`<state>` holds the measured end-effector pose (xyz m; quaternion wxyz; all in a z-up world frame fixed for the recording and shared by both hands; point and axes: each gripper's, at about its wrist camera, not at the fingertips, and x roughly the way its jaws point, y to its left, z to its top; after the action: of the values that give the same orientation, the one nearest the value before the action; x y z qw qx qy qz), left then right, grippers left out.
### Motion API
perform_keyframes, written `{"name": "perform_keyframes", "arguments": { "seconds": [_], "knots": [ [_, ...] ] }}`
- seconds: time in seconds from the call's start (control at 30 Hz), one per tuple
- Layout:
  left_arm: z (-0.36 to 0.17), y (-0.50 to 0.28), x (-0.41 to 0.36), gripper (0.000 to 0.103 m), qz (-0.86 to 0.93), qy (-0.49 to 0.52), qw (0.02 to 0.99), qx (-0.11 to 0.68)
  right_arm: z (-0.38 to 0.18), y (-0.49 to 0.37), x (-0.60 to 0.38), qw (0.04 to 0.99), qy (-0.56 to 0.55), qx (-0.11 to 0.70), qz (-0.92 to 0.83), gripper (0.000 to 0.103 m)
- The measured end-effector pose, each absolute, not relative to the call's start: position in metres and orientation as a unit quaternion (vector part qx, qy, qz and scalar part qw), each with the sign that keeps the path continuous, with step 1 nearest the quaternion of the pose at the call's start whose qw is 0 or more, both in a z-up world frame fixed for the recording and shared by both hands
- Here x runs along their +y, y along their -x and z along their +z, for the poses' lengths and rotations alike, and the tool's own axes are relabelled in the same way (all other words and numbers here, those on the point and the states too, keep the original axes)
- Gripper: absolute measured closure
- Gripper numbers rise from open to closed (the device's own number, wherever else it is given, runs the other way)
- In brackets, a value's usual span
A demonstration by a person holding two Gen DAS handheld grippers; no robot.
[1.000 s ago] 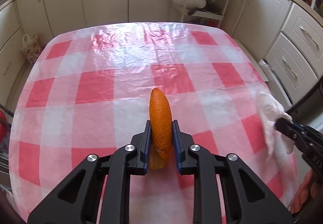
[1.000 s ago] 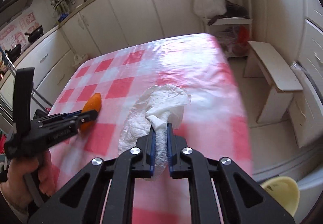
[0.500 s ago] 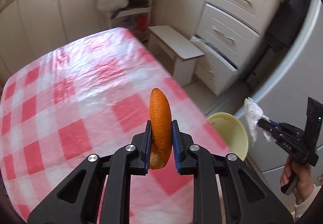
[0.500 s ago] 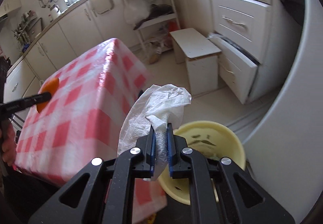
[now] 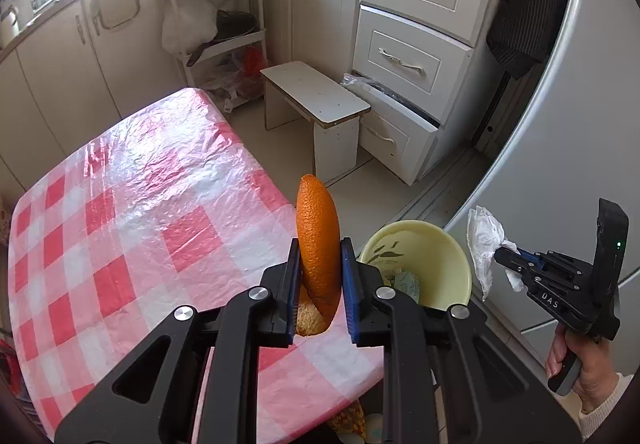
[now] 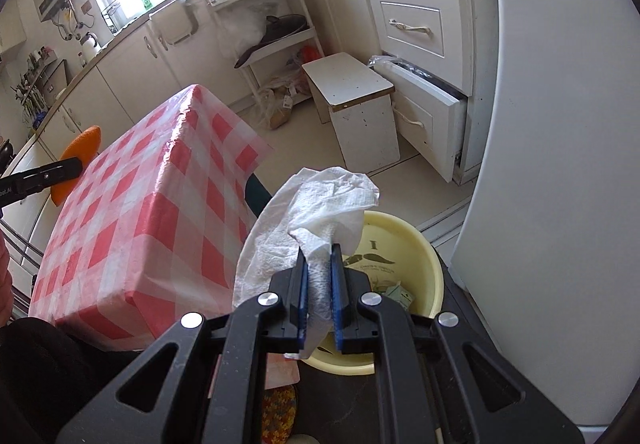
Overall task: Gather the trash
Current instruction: 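Carry the peel and tissue over the yellow bucket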
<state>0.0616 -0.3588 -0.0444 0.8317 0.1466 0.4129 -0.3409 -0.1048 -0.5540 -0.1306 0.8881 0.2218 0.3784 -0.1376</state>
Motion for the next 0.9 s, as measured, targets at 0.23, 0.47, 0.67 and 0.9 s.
{"name": "perform_keyframes", "arguments": {
  "seconds": [0.23, 0.47, 0.67, 0.9],
  "knots": [
    [-0.043, -0.048, -0.367, 0.085, -0.339, -0.169, 0.835, 0.399, -0.136, 0.108, -0.555, 0.886, -0.226, 0.381, -0.137, 0.092],
    [-0.044, -0.045, -0.369, 0.085, -0.339, -0.171, 0.835, 0.398, -0.139, 0.108, -0.553, 0.885, -0.222, 0.385, -0.138, 0.092],
    [-0.047, -0.044, -0.374, 0.085, -0.345, -0.161, 0.831, 0.406, -0.143, 0.11, -0.554, 0.882, -0.224, 0.389, -0.141, 0.092],
    [-0.053, -0.043, -0.383, 0.085, -0.351, -0.159, 0.826, 0.41, -0.155, 0.112, -0.556, 0.876, -0.232, 0.398, -0.144, 0.091]
  ]
}}
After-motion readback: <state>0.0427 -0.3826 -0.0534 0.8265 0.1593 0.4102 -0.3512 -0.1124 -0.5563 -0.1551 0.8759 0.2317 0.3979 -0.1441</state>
